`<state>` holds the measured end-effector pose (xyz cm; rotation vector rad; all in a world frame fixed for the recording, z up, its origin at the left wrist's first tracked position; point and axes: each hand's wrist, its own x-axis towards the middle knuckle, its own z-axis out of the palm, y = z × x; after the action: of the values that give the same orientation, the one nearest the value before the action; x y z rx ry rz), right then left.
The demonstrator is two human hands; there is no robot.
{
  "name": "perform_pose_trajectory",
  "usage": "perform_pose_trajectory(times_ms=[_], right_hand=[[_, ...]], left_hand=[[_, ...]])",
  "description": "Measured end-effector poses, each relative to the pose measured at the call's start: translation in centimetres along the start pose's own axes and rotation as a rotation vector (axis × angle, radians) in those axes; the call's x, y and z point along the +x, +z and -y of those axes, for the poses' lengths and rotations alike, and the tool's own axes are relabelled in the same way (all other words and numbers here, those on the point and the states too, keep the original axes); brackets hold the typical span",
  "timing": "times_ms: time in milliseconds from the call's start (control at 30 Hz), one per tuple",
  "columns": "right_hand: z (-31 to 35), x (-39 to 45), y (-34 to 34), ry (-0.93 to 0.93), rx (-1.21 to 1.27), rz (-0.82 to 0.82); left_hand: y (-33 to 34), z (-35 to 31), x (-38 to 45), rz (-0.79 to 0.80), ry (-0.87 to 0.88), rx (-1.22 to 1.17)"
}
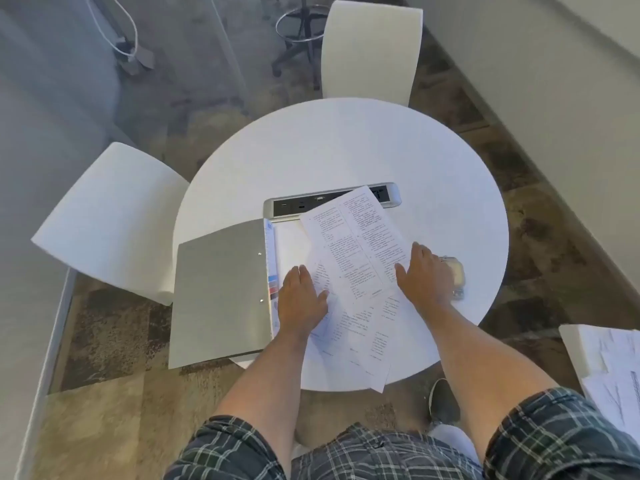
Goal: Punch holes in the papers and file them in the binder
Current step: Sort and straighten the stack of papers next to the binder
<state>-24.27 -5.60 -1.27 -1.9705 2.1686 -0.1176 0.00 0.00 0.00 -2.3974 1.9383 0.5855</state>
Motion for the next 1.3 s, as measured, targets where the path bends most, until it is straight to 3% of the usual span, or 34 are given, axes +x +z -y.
perform_pose_trajectory(times_ms=[200, 667, 900, 1067, 1200, 1300], right_hand=[[-0.3, 2.3, 0.2, 0.147, 0.005, 0.228], [-0.2, 4.9, 0.8, 0.268, 0.178, 0.352], [-0.7, 3.3, 1.2, 0.314, 0.698, 0.205], [-1.8, -0.1, 2.7, 0.469, 0.981, 0.372], [-3.1, -2.4, 2.7, 0.490, 1.039, 0.557], [-3.6, -3.1, 2.9, 0.432, 0.988, 0.595]], left_hand=[[1.4, -0.6, 0.7, 0.127, -0.134, 0.036], [0.4, -1.0, 3.4, 0.102, -0.312, -0.030], [-0.6, -1.2, 3.7, 0.151, -0.352, -0.113], [0.5, -1.0, 3.0, 0.159, -0.371, -0.263], [0.6, -0.9, 2.6, 0.187, -0.387, -0.415], [0.6, -1.1, 2.0, 0.163, -0.398, -0.599]])
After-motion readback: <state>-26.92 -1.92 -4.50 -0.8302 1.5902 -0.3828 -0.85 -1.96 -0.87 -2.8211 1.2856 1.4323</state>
